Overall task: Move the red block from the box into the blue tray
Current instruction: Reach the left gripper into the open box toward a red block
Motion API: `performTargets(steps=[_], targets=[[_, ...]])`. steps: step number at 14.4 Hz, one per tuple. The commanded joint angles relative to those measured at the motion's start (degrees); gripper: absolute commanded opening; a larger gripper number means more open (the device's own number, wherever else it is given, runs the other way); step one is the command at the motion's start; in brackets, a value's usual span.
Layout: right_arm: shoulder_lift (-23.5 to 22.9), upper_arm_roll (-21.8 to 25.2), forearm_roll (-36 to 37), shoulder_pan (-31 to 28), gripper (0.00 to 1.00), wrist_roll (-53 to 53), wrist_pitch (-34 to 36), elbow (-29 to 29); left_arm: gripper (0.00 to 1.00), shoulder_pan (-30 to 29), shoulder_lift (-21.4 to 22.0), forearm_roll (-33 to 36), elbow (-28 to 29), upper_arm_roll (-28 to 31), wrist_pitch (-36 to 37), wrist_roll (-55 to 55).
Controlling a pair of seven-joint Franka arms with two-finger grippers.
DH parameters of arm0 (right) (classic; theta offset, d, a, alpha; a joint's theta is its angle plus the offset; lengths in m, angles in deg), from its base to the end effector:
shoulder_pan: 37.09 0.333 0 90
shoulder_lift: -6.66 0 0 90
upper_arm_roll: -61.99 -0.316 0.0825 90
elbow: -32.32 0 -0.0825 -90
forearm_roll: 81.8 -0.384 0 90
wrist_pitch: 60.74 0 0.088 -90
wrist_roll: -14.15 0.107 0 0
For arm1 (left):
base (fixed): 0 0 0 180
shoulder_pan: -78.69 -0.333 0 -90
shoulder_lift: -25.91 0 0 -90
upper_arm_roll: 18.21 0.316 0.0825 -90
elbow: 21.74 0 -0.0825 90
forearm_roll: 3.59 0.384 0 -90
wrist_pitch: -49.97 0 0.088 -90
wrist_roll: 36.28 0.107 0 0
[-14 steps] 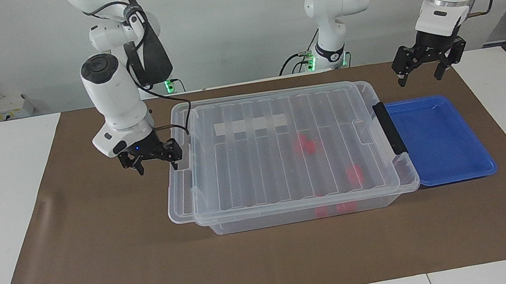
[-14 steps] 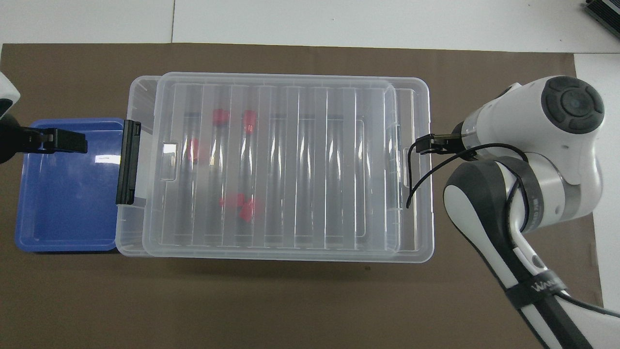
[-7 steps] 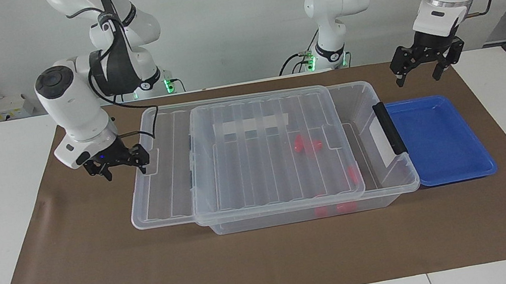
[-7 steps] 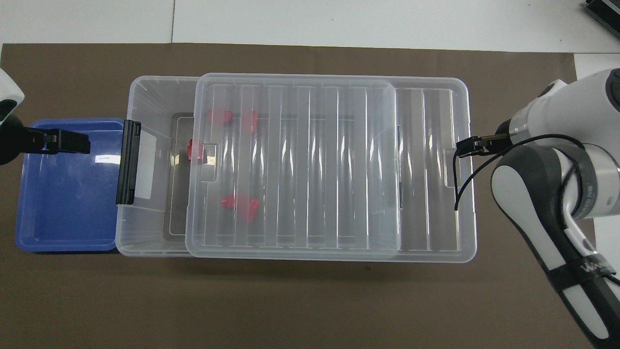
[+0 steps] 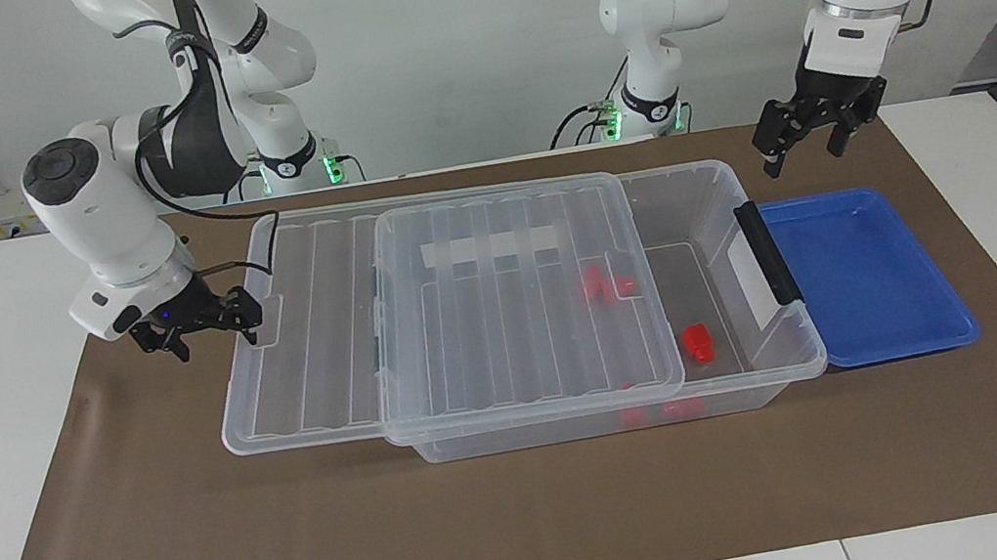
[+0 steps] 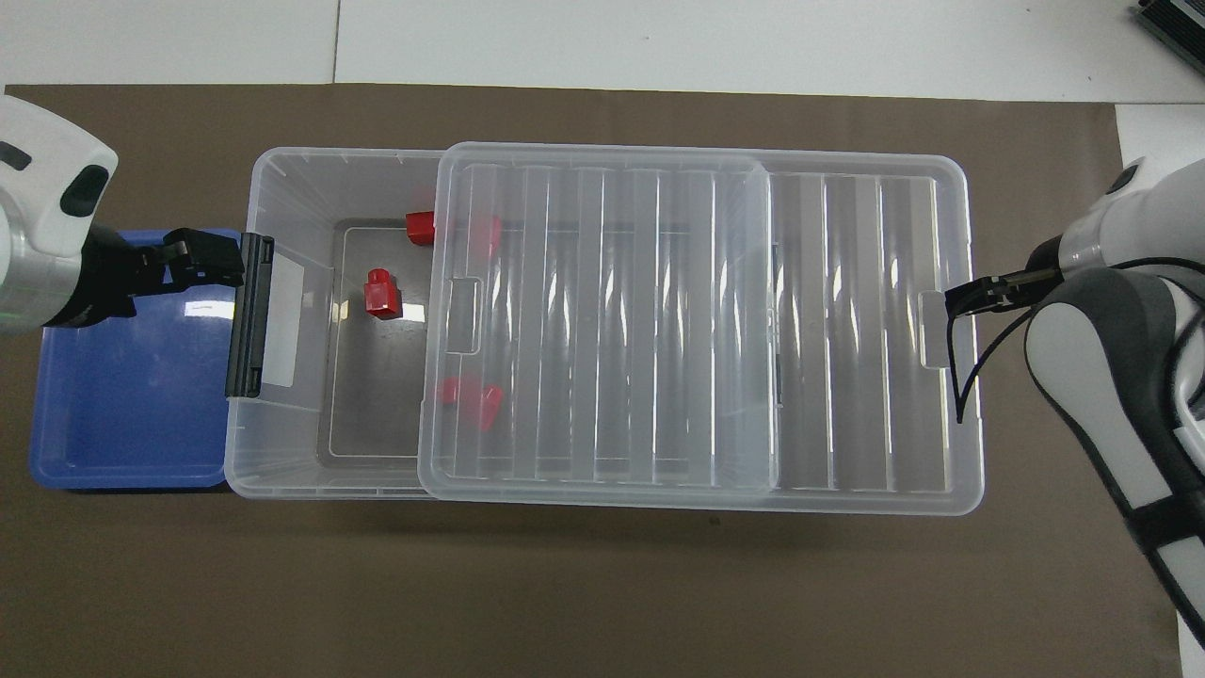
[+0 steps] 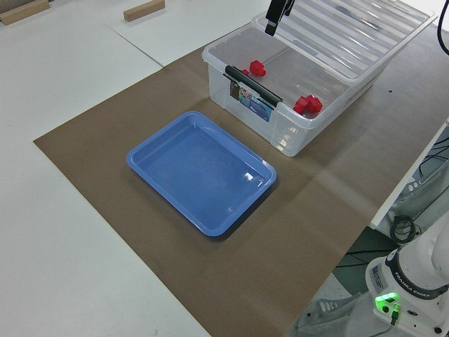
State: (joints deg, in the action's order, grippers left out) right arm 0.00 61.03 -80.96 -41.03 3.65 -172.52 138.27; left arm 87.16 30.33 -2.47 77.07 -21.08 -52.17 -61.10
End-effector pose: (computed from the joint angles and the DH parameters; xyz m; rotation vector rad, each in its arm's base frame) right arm 0.5904 -0.0320 0.4576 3.1243 0.2139 -0.0246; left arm 0.5382 -0.1072 0.6131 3.0936 0.3610 0.2116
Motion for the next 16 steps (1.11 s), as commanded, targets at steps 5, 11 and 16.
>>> performTargets(steps=[5,11,16], targets=[[1.83,-0.53,-0.4,-2.92,1.0,-8.57,2.36,1.63,1.0,4.78,-0.19,0.28,8.5,0.67,-10.26,-4.53],[2.89,-0.62,-0.31,-2.05,1.0,-7.08,2.62,0.23,1.0,7.97,-8.72,4.59,8.59,0.67,-18.25,-6.12],[5.08,-0.7,0.65,1.37,1.0,2.74,5.87,-2.93,1.0,7.44,-11.45,4.59,13.32,0.58,-27.48,-1.66]])
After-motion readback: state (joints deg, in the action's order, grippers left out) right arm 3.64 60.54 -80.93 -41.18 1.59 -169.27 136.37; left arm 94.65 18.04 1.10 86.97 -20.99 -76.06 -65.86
